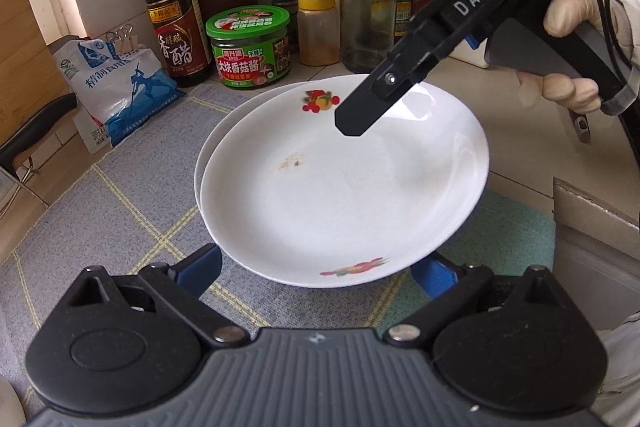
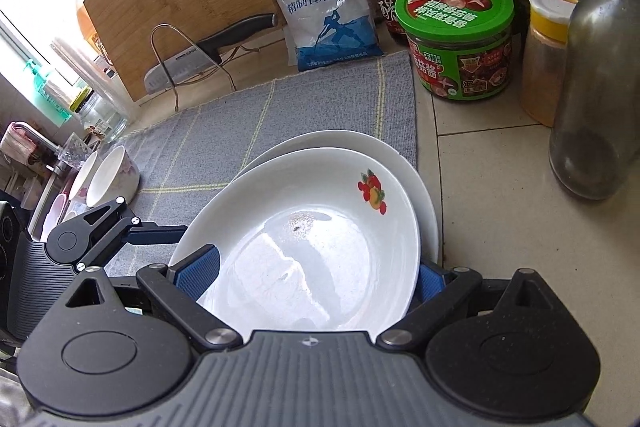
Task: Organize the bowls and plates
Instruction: 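Lower the deep plate onto the plate stack with the right tool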
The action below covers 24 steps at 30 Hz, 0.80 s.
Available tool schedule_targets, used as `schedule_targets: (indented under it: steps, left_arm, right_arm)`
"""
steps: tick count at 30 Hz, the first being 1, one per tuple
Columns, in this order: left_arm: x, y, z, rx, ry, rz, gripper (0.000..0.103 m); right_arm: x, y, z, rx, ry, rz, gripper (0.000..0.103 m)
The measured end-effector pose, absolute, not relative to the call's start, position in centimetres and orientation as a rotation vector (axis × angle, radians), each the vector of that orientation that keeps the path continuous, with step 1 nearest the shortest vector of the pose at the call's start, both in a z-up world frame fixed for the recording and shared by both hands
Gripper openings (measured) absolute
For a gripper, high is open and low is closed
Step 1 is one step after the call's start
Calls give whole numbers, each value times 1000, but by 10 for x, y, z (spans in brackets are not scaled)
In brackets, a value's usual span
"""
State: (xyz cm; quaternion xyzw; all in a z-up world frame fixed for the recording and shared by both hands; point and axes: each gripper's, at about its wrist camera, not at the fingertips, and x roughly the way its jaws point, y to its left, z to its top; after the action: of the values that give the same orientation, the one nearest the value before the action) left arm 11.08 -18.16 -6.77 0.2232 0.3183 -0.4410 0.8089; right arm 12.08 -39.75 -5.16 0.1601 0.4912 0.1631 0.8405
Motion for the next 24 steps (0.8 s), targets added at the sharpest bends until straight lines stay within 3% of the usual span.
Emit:
schedule_targets:
  steps: [24]
  left_arm:
    - [107, -181, -65, 442, 664, -925, 101]
  right_arm:
    - [106, -373, -38, 171, 1070, 240, 102]
